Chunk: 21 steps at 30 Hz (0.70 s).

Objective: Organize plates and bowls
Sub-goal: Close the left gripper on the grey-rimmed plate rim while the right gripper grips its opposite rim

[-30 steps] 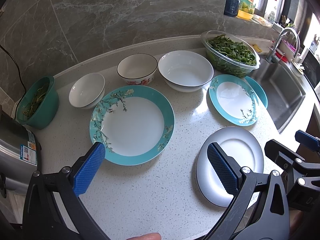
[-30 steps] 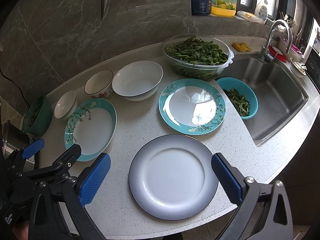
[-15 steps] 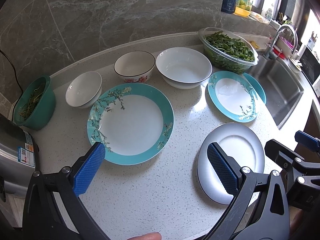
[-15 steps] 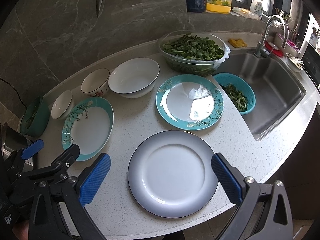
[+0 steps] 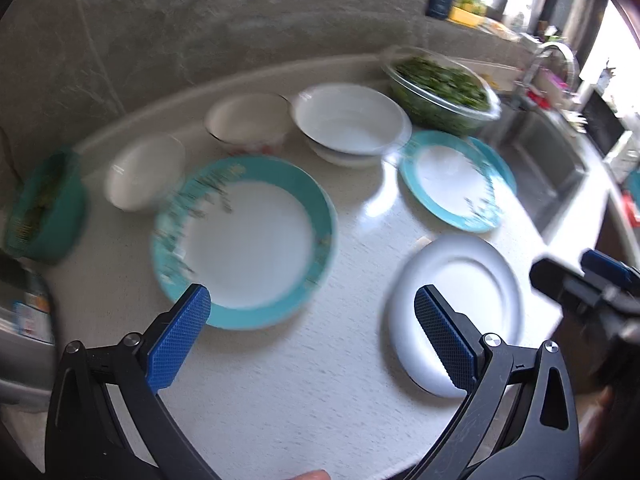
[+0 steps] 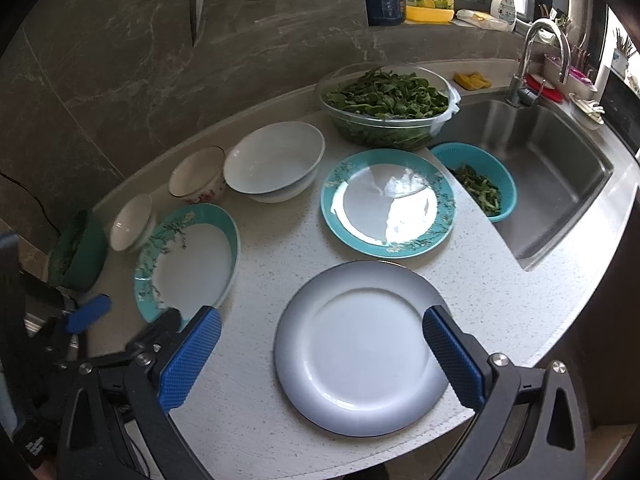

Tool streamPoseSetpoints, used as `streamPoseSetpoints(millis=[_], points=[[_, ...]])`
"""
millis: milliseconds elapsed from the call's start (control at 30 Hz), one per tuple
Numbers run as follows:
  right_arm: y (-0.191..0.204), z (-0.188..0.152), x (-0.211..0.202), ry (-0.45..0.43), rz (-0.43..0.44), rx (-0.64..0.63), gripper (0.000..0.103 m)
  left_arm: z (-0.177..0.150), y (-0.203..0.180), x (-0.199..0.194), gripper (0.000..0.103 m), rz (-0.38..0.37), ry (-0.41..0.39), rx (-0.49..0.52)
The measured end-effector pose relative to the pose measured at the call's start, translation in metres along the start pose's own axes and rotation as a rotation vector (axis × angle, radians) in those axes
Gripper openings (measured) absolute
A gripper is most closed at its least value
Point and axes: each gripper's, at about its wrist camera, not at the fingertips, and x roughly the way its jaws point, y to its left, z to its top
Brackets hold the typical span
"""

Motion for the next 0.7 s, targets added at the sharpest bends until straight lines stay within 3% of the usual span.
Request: streamPoseSetpoints(millis=[200, 367, 567, 600, 700], points=[[-0.072, -0.033, 0.019, 0.033, 0.240, 0.116, 0.102, -0.049, 0.014, 0.056, 0.102, -0.190, 0.171, -0.053], [-0.150, -0.056, 0.067, 0.168, 0.404, 0.243, 0.084, -0.063, 0.017, 0.084, 0.102, -0.205, 0.196, -0.097], [-0.206, -0.055, 0.110, 0.268, 0.581, 0.288, 0.077, -0.062, 0.004, 0.080, 0.103, -0.319, 0.006, -0.169], [-0.211, -0.053, 0.115, 0.283, 0.609, 0.288, 0.075, -0.060, -0.003, 0.083, 0.103, -0.322, 0.030, -0.151], [-0.220, -0.047, 0.130, 0.322, 0.699, 0.277, 0.072, -0.055, -0.016, 0.118, 0.102, -0.273, 0.250, -0.166]])
